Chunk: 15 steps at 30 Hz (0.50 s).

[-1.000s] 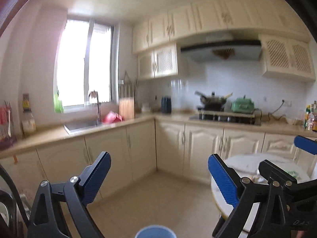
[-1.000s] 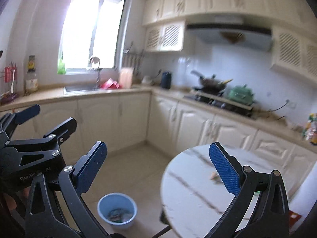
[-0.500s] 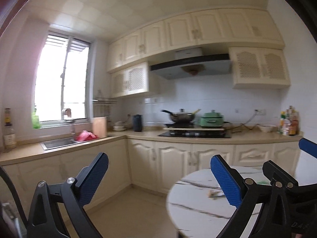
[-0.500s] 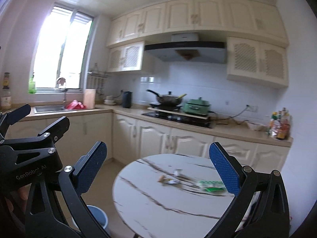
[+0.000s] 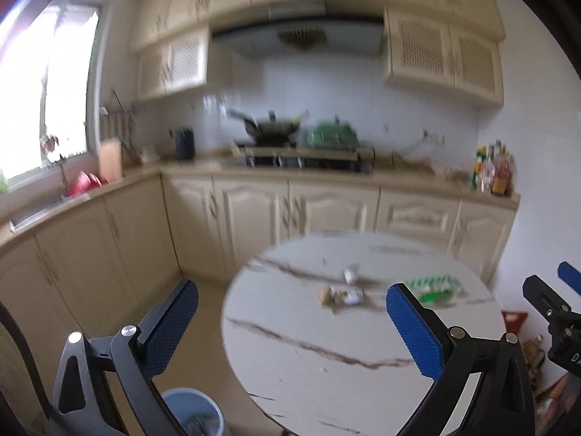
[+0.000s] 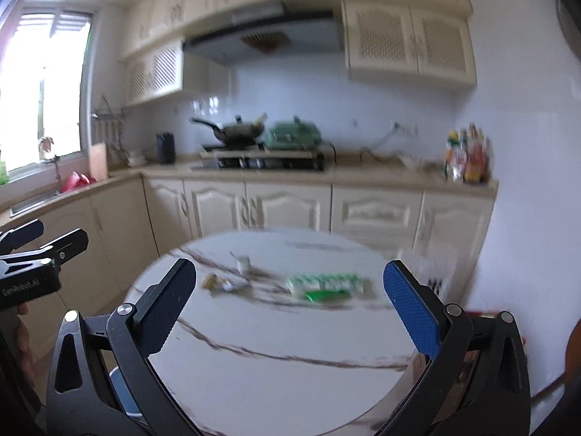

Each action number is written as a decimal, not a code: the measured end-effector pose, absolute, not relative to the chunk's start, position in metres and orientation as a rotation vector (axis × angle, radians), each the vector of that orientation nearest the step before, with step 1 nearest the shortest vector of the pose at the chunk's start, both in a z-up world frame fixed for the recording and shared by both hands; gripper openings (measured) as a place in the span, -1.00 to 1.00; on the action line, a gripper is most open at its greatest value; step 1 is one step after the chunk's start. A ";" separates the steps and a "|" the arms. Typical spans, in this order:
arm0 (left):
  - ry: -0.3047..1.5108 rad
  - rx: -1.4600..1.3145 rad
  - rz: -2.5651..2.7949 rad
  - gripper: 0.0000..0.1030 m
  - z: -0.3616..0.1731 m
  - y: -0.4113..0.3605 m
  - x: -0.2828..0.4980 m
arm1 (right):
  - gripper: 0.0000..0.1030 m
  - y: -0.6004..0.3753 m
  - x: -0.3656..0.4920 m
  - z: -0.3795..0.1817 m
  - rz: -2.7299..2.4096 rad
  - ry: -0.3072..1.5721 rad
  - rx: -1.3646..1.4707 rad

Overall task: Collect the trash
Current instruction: 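Raise both tools from the bin and return toward the table, then grasp the ginger piece with the left tool while the right tool grasps the white-yellow snack bag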

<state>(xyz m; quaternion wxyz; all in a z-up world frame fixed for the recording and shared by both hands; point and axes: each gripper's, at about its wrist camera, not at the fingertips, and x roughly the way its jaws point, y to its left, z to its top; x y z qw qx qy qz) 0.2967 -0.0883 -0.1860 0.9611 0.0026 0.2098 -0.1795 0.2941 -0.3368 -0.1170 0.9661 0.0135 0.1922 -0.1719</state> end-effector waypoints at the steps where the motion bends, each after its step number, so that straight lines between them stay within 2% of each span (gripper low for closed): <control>1: 0.454 0.008 -0.376 0.99 -0.189 -0.091 0.310 | 1.00 -0.344 0.300 -0.124 -0.350 0.411 0.038; 12: 0.675 0.151 -0.418 0.99 -0.199 -0.174 0.489 | 1.00 -0.409 0.381 -0.207 -0.391 0.679 0.127; 15: 0.723 0.172 -0.428 0.92 -0.214 -0.194 0.532 | 1.00 -0.416 0.402 -0.217 -0.380 0.716 0.126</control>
